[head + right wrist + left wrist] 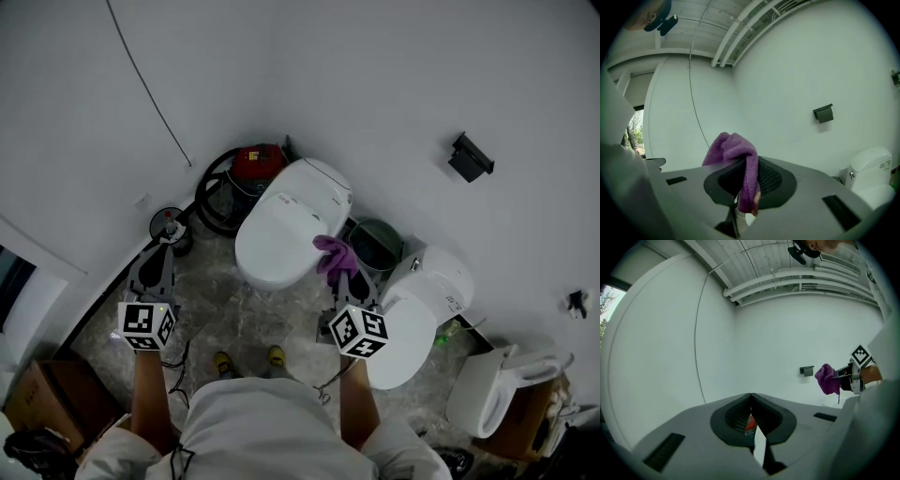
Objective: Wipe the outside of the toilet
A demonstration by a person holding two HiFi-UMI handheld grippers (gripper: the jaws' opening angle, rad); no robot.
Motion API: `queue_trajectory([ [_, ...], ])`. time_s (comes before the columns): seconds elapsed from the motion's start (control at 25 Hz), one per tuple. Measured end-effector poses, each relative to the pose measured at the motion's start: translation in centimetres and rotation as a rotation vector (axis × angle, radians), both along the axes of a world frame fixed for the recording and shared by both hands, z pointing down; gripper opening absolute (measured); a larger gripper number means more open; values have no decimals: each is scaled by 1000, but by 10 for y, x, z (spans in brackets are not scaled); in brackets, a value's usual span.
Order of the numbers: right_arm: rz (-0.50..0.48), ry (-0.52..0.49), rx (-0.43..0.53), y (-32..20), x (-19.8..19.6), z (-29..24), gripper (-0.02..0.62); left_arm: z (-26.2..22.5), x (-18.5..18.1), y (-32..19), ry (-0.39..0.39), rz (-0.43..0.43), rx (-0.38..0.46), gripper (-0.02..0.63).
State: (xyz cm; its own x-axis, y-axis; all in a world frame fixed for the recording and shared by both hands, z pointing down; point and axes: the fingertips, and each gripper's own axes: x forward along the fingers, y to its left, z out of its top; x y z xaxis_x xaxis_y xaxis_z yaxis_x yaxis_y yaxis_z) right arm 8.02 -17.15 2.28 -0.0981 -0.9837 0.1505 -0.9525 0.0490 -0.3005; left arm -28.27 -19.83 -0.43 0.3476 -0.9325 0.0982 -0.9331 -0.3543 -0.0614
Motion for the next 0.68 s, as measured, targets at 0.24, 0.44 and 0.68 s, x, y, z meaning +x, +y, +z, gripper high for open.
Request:
queue_trajectory([
  [0.24,27,-2,2,12,2,0,60,1,7,2,1,34,0,17],
  [0.44,46,0,5,12,1,0,60,-2,4,-3,11,47,6,17],
  [0.68,52,5,8,12,0,-2,60,-3,4,-5,-12,61,10,17],
])
